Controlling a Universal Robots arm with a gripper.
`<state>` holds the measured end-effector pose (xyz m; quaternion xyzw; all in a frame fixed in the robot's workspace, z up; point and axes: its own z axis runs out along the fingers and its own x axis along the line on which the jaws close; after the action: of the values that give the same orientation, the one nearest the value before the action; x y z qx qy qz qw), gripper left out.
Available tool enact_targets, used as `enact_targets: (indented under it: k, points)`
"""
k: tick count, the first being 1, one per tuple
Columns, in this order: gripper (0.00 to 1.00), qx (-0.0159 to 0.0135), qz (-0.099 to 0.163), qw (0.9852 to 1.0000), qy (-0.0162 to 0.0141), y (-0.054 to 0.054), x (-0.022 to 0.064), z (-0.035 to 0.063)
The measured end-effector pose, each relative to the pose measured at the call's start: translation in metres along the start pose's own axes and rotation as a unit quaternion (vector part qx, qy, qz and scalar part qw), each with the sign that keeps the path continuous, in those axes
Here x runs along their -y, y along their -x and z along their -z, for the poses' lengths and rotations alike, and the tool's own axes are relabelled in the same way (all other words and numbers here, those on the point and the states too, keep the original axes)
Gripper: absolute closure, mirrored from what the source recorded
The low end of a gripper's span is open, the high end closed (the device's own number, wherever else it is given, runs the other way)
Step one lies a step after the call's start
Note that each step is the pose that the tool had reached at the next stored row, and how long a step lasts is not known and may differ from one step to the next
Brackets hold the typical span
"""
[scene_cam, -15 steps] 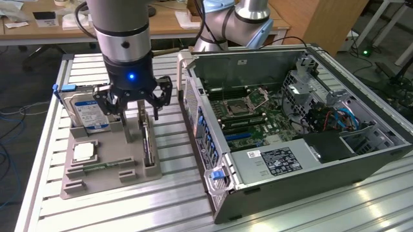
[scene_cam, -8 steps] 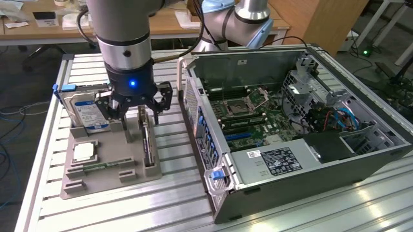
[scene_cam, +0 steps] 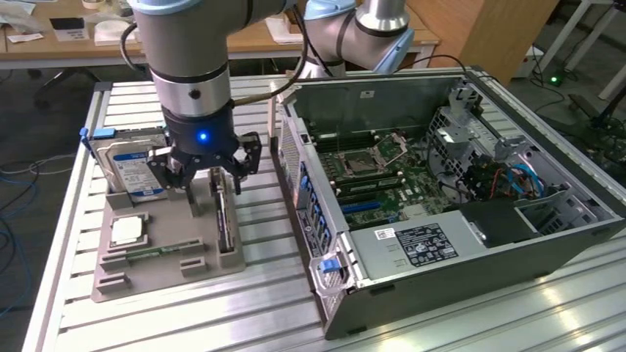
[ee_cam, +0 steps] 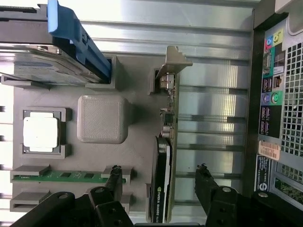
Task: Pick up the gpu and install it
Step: 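Pick up the gpu and move the gpu toward the slot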
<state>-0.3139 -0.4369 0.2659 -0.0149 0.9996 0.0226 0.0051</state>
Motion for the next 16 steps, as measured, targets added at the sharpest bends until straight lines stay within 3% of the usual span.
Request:
enact_targets:
  k: [16]
  points:
    - [0.28,0.0,0.0,1.0,-0.0005,0.0,0.0008,-0.0178]
